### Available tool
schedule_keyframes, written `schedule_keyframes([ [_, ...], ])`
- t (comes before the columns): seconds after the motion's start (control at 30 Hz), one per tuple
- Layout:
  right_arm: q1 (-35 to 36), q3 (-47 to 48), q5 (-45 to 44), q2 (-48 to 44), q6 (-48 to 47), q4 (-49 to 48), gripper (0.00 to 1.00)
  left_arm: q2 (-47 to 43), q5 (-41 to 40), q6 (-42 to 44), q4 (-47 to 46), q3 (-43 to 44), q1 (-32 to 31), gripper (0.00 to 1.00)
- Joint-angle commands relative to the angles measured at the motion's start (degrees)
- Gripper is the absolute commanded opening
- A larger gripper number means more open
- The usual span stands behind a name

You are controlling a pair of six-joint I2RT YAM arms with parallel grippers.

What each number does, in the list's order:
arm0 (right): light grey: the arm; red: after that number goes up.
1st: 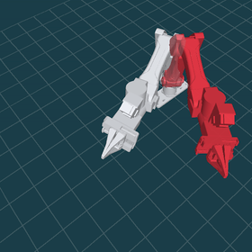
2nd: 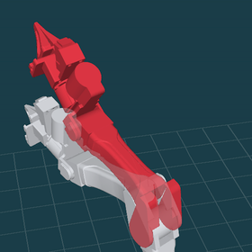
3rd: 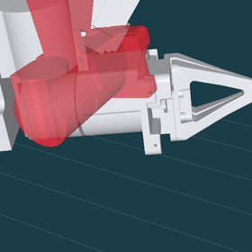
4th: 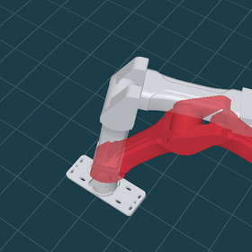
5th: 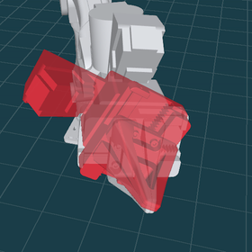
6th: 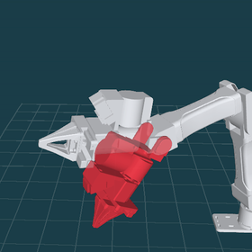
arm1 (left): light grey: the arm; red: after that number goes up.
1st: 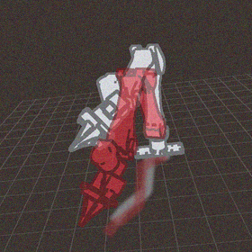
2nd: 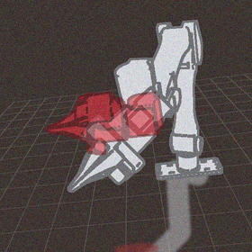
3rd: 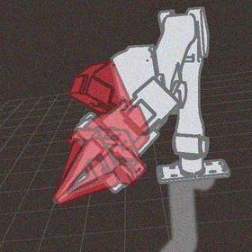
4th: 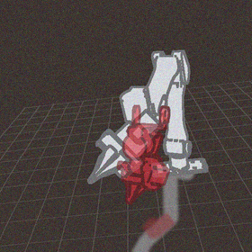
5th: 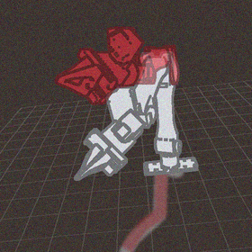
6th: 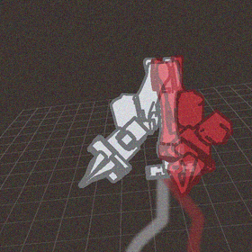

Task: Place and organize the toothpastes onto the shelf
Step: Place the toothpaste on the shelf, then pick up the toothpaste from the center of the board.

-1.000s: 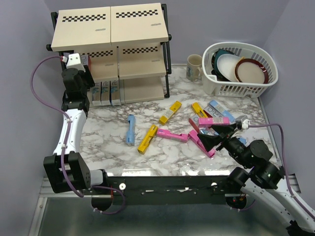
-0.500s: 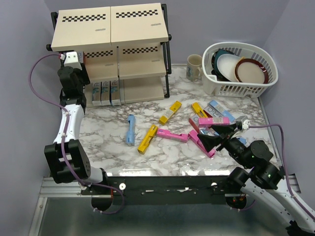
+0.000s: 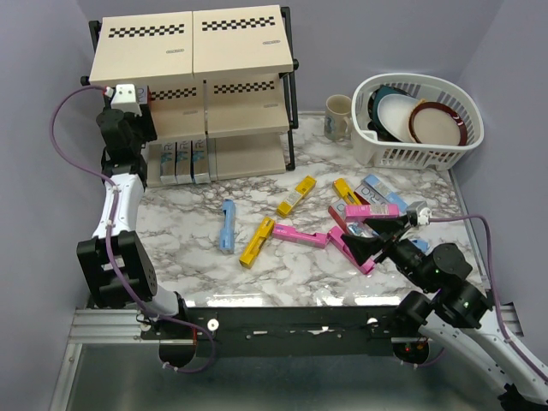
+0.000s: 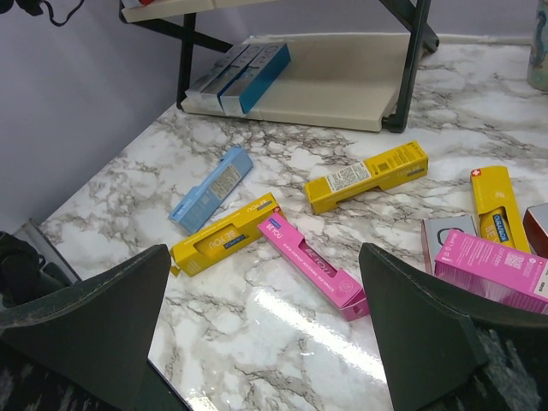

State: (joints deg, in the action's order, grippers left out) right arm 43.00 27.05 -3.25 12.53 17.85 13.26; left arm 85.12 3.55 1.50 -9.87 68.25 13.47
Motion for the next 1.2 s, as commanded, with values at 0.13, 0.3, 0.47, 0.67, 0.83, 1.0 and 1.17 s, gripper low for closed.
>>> schedule_keyframes([
  [0.13, -0.11, -0.68, 1.49, 1.53, -1.41, -1.21, 1.00, -1.36, 1.20, 0.35, -1.29, 0.66, 0.76, 0.84],
  [0.3, -0.11, 0.11, 1.93, 1.79, -1.41, -0.69, 1.00, -6.54, 0.93, -1.23, -1.73, -3.20, 0.76, 0.96],
  [0.47, -0.11, 1.95, 1.84, 3.37, -0.45, 2.12, 1.00, -15.04, -1.00, -6.32, -0.50, -9.95, 0.85, 0.99],
  [0.67, -0.11, 5.82, -1.41, 6.80, 3.15, 10.02, 1.00, -28.75, -3.11, -15.37, 6.17, -17.17, 0.68, 0.99],
  [0.83, -0.11, 10.47, -5.27, 13.02, 3.95, 15.64, 1.00, -38.44, 2.32, -20.21, 13.45, -21.48, 0.68, 0.99],
  [1.0, -0.11, 14.96, -9.22, 23.83, 3.78, 19.61, 1.00, -47.67, 6.29, -22.68, 16.46, -27.02, -0.20, 0.99],
  [1.17, -0.37, 16.63, -12.92, 35.95, 4.91, 21.64, 1.00, -52.68, 4.89, -20.31, 22.07, -28.70, -10.18, 0.99],
])
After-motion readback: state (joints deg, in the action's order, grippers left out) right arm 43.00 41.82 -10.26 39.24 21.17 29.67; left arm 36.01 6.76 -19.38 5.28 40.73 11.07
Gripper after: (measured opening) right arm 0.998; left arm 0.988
